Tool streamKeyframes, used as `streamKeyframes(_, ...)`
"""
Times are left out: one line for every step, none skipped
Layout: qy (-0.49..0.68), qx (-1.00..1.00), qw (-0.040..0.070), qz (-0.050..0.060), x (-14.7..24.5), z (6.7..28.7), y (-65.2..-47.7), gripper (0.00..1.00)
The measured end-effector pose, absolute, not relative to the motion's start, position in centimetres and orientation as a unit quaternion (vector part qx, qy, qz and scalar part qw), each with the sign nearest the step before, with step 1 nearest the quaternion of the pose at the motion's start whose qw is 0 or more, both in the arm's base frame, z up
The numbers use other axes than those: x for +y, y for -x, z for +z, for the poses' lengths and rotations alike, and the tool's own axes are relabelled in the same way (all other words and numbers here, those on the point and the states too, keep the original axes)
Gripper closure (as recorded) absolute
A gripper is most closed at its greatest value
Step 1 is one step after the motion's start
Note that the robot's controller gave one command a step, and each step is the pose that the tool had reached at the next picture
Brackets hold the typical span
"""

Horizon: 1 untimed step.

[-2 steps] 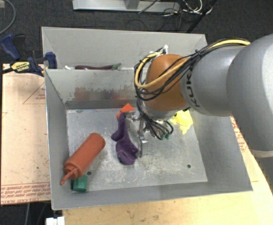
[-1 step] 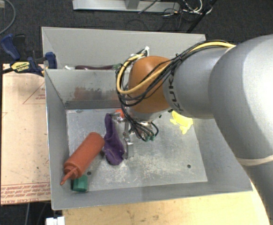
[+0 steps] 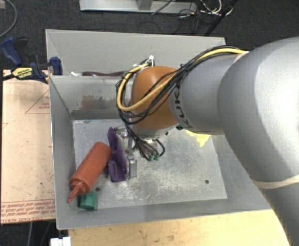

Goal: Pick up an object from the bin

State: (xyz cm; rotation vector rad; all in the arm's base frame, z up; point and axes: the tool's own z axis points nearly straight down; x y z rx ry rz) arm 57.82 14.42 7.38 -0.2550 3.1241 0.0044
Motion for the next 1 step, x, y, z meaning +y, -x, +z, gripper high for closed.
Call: streamKeyframes(0.047,0.999,0.004,0.001,17.89,8.17,-56.74,0.00)
